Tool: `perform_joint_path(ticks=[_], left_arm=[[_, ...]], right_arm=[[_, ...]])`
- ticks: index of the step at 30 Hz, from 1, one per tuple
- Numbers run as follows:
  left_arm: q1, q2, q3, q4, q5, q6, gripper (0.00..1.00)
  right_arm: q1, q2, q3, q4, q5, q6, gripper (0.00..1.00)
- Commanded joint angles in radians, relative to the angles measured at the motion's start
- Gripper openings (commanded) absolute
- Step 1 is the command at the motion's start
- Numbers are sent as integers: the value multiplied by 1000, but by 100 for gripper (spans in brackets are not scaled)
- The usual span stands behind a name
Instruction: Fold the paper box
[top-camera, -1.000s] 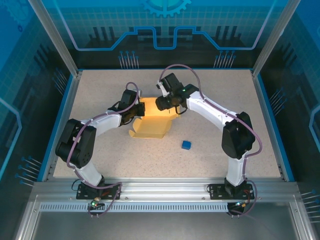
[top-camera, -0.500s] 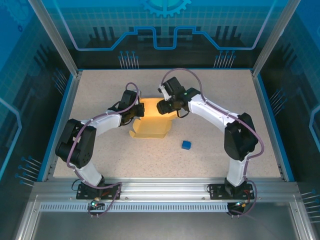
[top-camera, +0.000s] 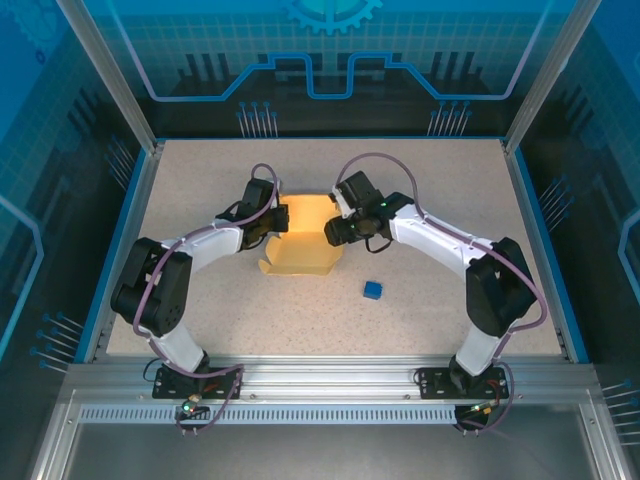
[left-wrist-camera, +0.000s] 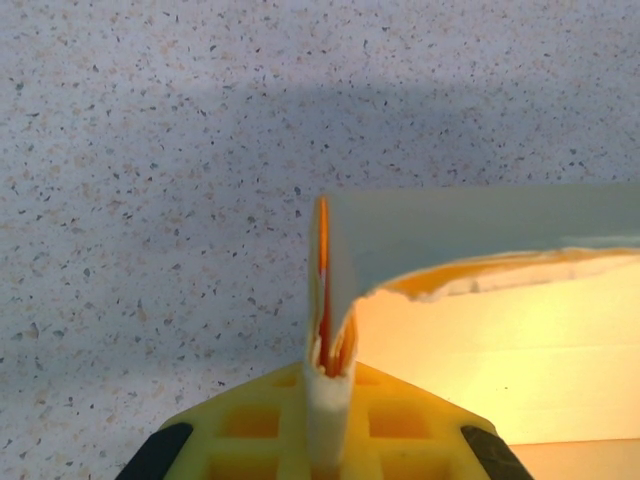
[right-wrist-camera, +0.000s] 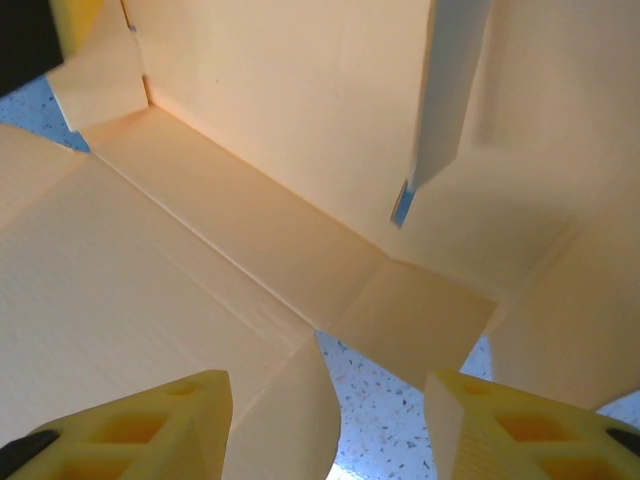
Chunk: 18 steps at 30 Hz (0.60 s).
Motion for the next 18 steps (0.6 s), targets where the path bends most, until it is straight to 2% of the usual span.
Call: perform_joint_path(ticks=[1, 18], left_arm=[[-6, -27, 30, -8, -3, 11, 2], [-5, -25, 21, 4, 6, 10, 2]], right_arm=[[-18, 21, -13, 35, -37, 40, 54], [-58, 26, -68, 54, -25, 60, 57]])
